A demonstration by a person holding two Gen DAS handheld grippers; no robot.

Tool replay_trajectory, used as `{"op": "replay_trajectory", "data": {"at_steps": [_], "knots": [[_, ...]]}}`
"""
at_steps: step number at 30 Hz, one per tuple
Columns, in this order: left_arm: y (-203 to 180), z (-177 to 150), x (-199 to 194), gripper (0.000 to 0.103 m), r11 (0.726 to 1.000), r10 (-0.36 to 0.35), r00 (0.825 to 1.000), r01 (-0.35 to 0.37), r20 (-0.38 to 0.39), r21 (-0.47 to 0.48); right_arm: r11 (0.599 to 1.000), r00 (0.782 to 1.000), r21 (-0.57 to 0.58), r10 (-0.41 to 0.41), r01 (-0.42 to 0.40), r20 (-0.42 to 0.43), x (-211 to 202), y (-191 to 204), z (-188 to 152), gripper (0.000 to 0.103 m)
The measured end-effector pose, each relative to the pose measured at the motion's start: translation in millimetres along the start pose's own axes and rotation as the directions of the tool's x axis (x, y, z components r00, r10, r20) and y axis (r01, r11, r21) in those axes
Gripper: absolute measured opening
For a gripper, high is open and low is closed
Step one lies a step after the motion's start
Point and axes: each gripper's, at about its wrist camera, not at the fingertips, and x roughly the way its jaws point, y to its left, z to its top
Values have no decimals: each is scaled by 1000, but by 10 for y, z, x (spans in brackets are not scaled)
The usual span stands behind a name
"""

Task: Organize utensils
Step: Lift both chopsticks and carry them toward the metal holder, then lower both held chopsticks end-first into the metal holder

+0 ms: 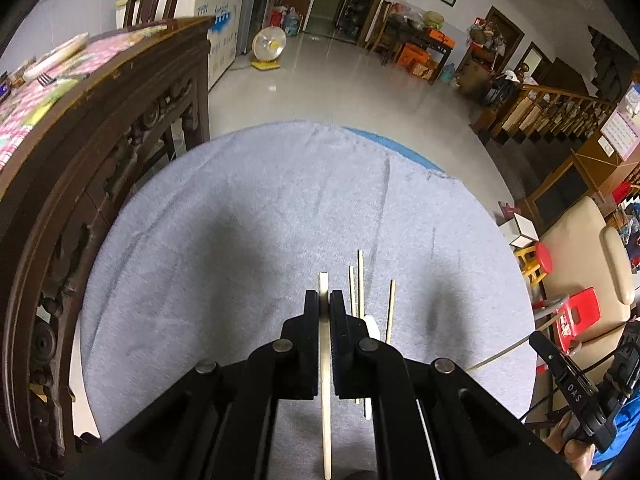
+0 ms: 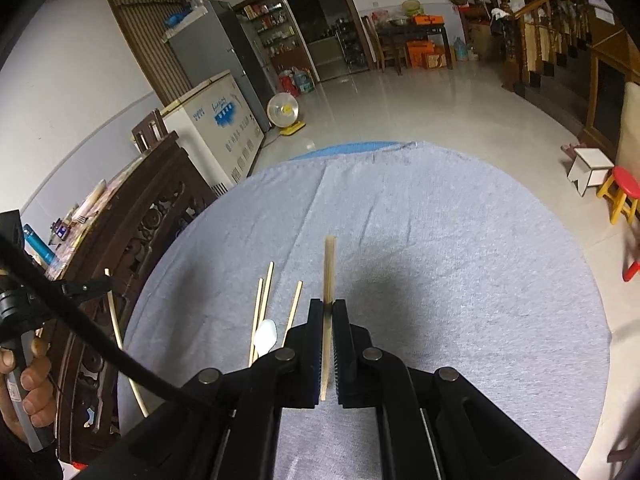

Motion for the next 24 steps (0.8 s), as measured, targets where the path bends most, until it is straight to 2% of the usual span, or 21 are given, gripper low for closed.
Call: {"op": "replay_trajectory", "data": {"at_steps": [9,15,24], "knots": [[-94,26,-514,4,1000,-26,992,24,120,20,1000,994,-11,24,-23,108,-466,128,64,5],[-233,-15,-978,4,997,-67,975,59,214,46,998,978,-34,64,-59,198,-953,274,70,5],[-463,-300,-1433,4,987,-147,948,124,283,99,989,949,-83,144,-125,281,-1693,502,-164,5]]}}
